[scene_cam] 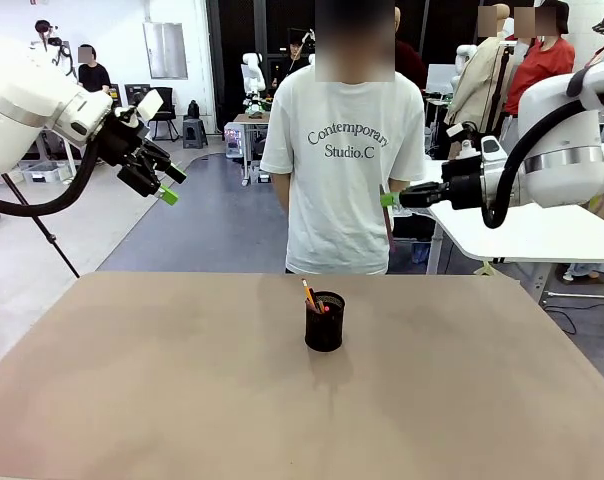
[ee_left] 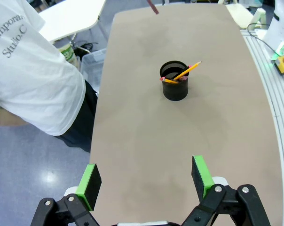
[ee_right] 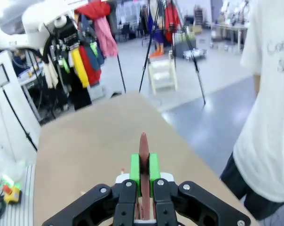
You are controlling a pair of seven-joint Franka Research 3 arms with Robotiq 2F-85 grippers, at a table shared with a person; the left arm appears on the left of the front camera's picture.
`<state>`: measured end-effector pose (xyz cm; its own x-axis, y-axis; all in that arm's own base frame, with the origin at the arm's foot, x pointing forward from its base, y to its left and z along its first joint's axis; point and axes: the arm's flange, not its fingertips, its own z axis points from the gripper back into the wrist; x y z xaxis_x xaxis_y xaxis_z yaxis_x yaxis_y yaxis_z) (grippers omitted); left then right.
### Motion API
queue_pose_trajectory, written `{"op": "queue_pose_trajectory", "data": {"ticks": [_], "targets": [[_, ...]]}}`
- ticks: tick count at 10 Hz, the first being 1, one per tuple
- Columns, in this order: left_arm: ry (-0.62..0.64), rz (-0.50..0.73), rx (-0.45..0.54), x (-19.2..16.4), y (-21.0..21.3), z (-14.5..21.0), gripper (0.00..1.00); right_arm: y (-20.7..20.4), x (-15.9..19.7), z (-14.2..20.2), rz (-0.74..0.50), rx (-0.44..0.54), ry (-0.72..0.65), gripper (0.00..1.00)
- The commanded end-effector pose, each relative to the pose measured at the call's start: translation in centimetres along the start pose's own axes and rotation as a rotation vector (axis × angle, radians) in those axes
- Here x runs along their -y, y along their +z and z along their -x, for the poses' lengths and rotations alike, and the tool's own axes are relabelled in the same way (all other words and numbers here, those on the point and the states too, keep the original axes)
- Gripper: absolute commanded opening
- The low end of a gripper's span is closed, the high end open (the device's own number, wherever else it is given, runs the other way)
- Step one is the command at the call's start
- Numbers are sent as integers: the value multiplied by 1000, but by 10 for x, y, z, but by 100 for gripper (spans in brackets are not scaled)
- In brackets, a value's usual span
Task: Place the pens into the pen holder.
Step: Pick up a writing instrument from the table and place it into the Pen holder.
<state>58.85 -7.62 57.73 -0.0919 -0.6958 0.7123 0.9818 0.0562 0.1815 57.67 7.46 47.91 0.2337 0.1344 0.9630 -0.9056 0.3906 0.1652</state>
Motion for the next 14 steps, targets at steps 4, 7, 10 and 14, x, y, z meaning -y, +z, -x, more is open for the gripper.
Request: {"op": "queue_pose_trajectory", "data": {"ticks": [4, 7, 10, 14], "targets": [[-7, -5, -1, 1, 2, 0, 100, 3, 1, 0, 2, 52, -3, 0], [-7, -5, -1, 1, 2, 0, 100, 6, 2, 3, -6, 58, -24, 0], [-7, -5, -1, 1, 2, 0, 100, -43, -7, 14, -130, 149, 91, 0], [-7, -5, -1, 1, 2, 0, 100, -99, -23, 44, -205, 58, 139, 0]]}}
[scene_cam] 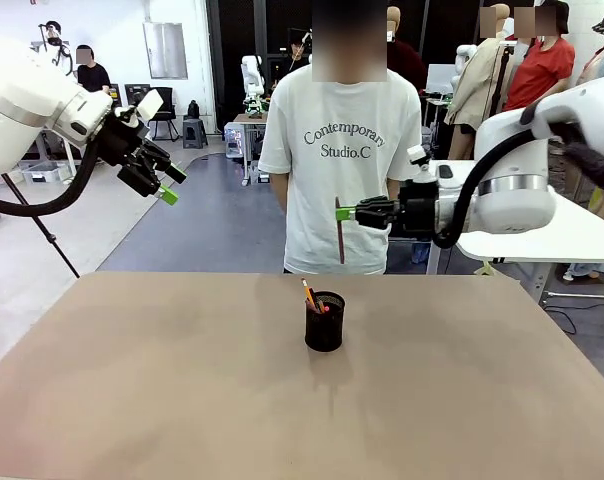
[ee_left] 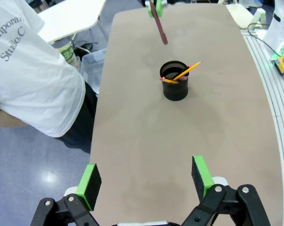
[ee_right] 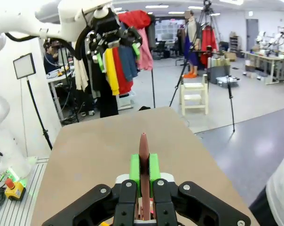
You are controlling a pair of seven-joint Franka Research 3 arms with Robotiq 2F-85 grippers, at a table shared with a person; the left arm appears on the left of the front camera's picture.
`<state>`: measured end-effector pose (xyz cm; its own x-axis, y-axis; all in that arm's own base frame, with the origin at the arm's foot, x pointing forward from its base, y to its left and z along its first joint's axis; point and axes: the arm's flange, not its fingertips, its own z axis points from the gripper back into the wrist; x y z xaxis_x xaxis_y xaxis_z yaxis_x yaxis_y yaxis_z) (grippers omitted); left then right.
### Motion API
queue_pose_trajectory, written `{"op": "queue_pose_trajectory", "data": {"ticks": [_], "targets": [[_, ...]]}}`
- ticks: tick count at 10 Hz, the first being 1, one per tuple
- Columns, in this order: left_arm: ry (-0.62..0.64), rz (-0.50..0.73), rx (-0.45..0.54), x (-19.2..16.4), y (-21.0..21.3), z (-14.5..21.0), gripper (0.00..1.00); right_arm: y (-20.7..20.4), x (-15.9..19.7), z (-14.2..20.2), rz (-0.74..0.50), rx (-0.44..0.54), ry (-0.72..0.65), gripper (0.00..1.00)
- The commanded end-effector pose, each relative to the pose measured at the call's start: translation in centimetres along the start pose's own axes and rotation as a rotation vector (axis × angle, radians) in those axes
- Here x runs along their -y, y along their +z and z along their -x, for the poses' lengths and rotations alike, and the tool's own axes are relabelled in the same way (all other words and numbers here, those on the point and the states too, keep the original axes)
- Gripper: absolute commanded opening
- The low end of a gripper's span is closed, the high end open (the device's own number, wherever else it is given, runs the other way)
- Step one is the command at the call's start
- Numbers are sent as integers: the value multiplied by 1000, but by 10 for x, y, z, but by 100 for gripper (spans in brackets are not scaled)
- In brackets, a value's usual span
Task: Place the pens into the pen holder.
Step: Pick up a writing instrument from the table and place it into the Pen holder.
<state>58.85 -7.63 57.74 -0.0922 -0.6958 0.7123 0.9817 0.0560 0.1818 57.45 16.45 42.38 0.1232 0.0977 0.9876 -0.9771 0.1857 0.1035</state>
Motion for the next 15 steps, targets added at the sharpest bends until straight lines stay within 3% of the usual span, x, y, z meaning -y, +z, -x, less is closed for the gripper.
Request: {"op": "queue_pose_trajectory", "data": {"ticks": [1, 7, 8, 12, 13, 15], "targets": [[-7, -5, -1, 1, 2, 0, 100, -13, 5, 18, -18, -25, 44, 0], [-7, -5, -1, 1, 2, 0, 100, -22, 1, 63, -33, -109, -5, 0], [-7, -5, -1, 1, 2, 0, 100, -22, 2, 64, -35, -118, -5, 8], [-7, -5, -1, 1, 2, 0, 100, -16, 0, 57, -54, -111, 0, 85], [-7, -5, -1, 1, 2, 0, 100, -14, 0, 56, -54, -108, -1, 100], [-7, -5, -1, 1, 2, 0, 100, -11, -1, 49, -72, -127, -4, 100]]}}
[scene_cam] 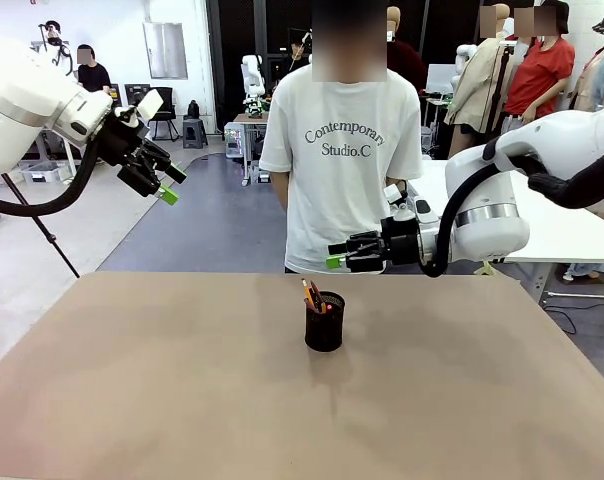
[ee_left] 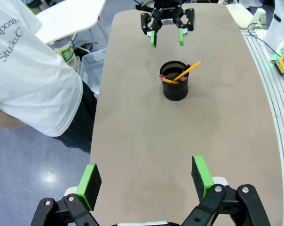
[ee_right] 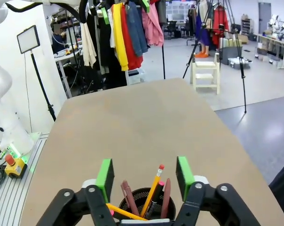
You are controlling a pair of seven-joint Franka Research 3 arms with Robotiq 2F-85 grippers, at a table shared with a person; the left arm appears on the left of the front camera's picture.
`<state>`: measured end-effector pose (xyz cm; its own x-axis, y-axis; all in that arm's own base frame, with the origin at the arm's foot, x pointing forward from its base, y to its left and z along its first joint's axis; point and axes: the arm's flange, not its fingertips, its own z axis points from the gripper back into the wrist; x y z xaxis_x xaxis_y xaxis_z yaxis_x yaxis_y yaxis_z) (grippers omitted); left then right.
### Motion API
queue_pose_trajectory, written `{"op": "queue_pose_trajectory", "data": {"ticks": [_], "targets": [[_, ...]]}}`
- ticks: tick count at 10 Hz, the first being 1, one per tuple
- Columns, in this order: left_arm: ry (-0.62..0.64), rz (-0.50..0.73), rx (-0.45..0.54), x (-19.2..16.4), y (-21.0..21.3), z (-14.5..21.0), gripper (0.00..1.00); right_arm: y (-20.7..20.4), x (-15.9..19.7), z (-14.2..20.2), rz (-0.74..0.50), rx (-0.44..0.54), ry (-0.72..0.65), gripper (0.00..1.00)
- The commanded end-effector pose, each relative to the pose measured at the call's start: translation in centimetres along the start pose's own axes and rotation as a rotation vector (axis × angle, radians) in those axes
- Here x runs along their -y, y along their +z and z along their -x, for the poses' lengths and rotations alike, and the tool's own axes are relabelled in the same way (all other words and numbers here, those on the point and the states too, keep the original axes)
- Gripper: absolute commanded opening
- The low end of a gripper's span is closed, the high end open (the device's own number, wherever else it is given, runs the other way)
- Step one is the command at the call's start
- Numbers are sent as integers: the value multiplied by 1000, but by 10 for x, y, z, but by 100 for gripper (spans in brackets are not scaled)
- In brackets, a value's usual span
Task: Place the pens into the pen holder.
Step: Pick up a writing instrument from the table and place it into the Pen holder.
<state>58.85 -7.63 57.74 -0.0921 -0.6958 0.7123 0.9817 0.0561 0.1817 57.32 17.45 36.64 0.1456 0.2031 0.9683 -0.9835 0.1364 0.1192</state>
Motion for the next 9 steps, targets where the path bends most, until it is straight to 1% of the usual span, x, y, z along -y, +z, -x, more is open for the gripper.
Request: {"op": "queue_pose_trajectory", "data": {"ticks": [1, 5, 7, 8, 9], "targets": [[-7, -5, -1, 1, 2, 0, 100, 7, -6, -9, -41, -47, 0, 100], [-7, -5, -1, 1, 2, 0, 100, 13, -8, -16, -70, -78, 8, 100], [-7, -5, -1, 1, 2, 0, 100, 14, -10, -16, -60, -63, -14, 100], [-7, -5, -1, 1, 2, 0, 100, 8, -6, -11, -49, -61, 25, 100], [-7, -5, -1, 1, 2, 0, 100, 8, -6, -11, -49, -61, 25, 100]]}}
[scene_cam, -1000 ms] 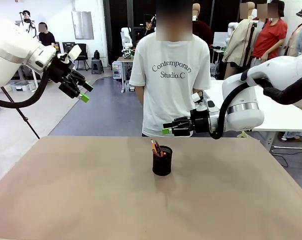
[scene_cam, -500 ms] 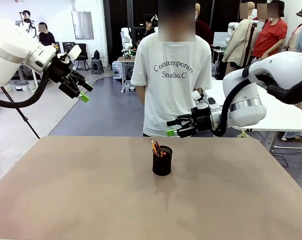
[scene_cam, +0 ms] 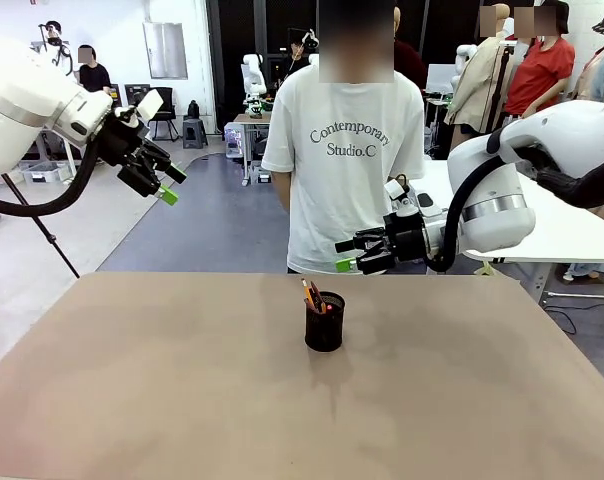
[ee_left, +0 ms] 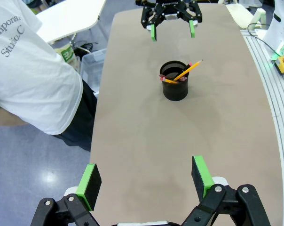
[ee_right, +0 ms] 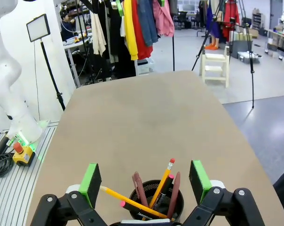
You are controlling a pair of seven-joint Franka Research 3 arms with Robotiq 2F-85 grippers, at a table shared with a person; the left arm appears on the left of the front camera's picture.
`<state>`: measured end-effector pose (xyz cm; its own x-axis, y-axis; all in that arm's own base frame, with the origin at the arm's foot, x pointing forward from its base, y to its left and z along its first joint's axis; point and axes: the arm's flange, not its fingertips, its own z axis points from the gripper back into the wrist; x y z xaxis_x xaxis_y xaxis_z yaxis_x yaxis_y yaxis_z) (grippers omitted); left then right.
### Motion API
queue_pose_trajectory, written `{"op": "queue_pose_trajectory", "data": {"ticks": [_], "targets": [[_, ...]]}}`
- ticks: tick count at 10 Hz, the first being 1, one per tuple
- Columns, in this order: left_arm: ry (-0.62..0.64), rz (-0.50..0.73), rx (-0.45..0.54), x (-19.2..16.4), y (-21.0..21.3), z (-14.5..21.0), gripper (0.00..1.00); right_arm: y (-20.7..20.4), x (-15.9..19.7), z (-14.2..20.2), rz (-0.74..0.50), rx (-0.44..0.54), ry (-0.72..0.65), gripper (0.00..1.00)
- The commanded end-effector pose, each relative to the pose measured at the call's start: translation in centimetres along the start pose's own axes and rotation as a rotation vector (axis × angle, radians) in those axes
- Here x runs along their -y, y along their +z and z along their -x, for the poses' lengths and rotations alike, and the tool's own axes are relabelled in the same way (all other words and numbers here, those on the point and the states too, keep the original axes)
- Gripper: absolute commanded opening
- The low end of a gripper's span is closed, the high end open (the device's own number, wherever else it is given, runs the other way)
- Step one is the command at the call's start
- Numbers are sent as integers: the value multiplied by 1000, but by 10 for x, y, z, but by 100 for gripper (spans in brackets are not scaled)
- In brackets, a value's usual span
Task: Place the pens into the pen holder.
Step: Pick up a writing instrument from the table and place it into the Pen holder.
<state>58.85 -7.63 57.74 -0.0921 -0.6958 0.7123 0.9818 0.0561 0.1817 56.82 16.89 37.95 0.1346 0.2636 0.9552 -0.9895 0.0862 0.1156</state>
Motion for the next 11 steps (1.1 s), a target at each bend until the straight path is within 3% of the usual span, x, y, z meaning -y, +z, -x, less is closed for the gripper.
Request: {"op": "queue_pose_trajectory", "data": {"ticks": [1, 3, 6, 11], "targets": [[-7, -5, -1, 1, 2, 0, 100, 0, 0, -1, 0, 0, 9, 100], [-7, -5, -1, 1, 2, 0, 100, 0, 0, 0, 0, 0, 0, 100], [-7, -5, -1, 1, 2, 0, 100, 55, -19, -32, -10, -146, -21, 100], [-7, -5, -1, 1, 2, 0, 100, 136, -33, -93, 103, -362, 46, 100]]}}
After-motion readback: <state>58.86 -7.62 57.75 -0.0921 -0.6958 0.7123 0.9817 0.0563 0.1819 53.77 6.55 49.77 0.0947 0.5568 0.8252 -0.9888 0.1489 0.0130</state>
